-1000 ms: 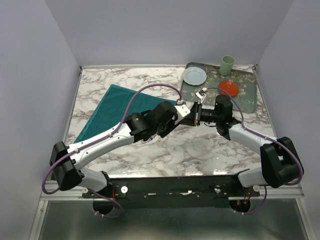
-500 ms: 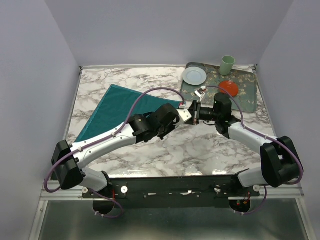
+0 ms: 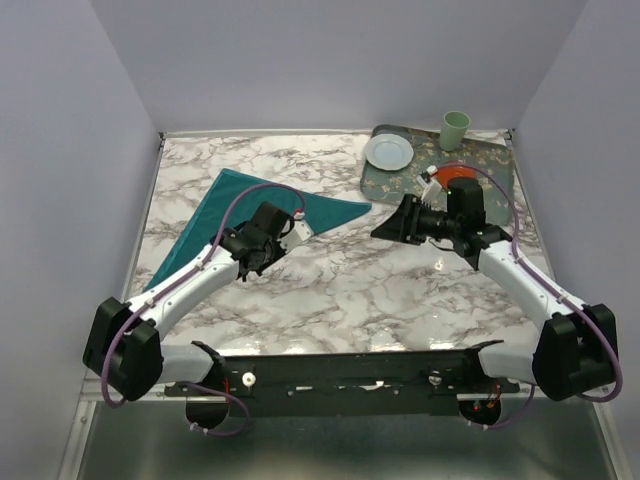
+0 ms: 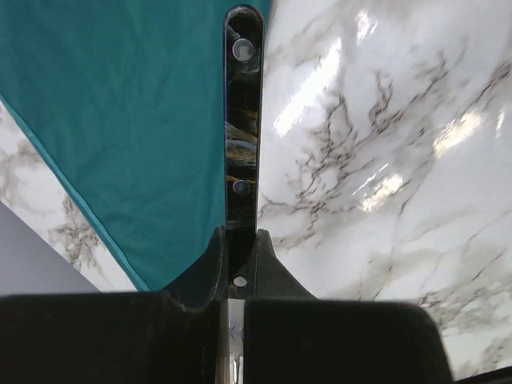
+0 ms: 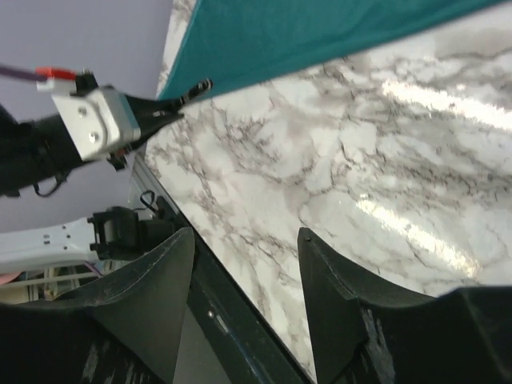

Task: Fold the napkin, place the utensils inside, and roll it up
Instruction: Pass the utensil from the right arm to the left, then place the utensil onto the napkin

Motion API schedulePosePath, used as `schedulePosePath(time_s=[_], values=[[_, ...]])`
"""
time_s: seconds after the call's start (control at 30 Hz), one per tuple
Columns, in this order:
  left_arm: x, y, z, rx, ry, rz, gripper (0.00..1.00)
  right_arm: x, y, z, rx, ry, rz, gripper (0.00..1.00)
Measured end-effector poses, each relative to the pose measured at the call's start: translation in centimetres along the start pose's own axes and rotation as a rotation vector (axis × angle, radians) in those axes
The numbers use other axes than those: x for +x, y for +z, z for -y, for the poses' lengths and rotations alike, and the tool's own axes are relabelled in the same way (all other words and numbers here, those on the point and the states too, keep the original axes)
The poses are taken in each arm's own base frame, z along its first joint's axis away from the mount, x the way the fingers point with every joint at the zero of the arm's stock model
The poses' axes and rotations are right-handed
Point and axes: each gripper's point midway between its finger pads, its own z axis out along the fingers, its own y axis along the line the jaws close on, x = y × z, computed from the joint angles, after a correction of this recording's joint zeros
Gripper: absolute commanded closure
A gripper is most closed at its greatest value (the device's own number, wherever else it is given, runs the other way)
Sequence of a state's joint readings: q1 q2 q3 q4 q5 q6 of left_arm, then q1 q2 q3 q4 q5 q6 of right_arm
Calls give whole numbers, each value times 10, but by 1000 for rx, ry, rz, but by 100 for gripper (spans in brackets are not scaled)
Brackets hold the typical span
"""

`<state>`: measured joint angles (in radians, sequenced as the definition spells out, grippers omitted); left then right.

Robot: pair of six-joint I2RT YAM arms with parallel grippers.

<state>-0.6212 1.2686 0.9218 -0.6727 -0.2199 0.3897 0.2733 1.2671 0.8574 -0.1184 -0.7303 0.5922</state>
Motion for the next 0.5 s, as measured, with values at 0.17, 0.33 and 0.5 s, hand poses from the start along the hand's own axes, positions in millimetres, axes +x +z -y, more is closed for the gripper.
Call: schedulePosePath(time_s=[0.17, 0.33, 0.5], values=[[24, 21, -21, 48, 4, -71, 100, 45, -2, 25, 37, 52, -113, 37], [25, 41, -50, 61, 0, -106, 100, 59, -4, 25, 17, 57, -173, 37], [20, 66, -48, 123, 43, -110, 100, 60, -5, 25, 9, 47, -179, 37]])
